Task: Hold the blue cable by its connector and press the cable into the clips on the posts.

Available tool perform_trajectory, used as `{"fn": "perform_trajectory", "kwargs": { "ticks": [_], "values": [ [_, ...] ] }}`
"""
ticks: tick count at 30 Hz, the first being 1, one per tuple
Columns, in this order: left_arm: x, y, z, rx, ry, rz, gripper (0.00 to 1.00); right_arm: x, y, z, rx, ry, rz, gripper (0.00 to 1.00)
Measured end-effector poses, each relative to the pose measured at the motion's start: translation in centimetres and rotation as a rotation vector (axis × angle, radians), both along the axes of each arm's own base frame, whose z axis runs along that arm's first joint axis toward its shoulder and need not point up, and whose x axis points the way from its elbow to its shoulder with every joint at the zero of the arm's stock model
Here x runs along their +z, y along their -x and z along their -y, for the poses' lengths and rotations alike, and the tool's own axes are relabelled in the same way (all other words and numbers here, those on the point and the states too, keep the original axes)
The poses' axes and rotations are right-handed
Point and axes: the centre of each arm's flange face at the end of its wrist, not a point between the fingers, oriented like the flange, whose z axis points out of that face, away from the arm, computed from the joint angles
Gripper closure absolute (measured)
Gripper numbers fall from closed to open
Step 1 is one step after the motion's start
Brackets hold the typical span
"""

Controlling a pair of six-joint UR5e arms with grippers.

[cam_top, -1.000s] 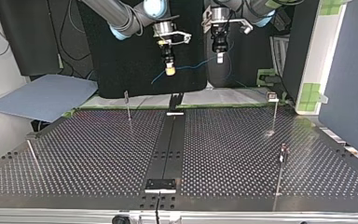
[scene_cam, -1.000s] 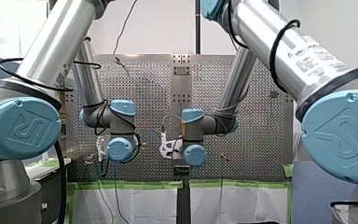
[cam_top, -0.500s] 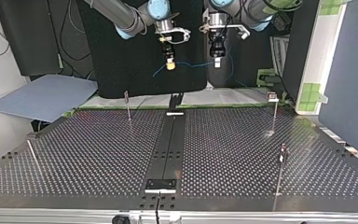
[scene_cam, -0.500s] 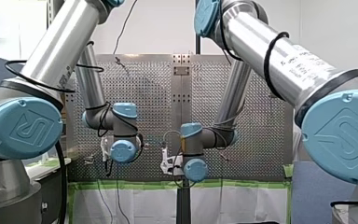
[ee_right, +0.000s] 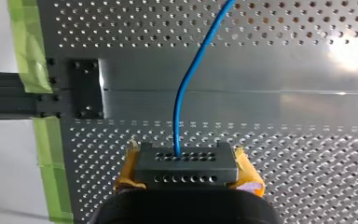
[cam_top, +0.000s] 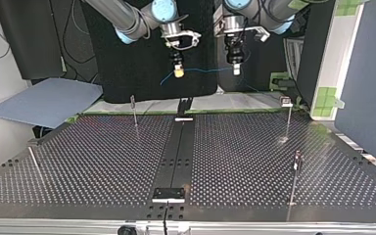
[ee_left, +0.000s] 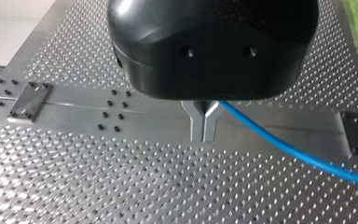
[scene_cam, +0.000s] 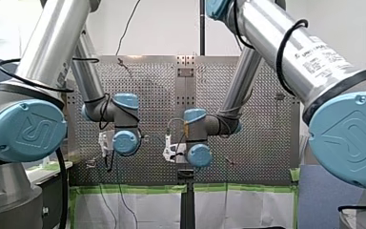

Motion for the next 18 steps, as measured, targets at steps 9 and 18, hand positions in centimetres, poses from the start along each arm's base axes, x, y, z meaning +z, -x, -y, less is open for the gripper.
{"fn": "perform_trajectory", "kwargs": {
  "ticks": [9,18],
  "values": [
    [3.1,-0.7,-0.8,0.029,0.020,0.041,1.00,4.7,-0.8,1.2,0.030,0.036,0.056,1.00],
    [7.3,-2.6,-1.3,0.067,0.053,0.100,1.00,11.2,-2.4,2.9,0.080,0.091,0.133,1.00]
  ]
}}
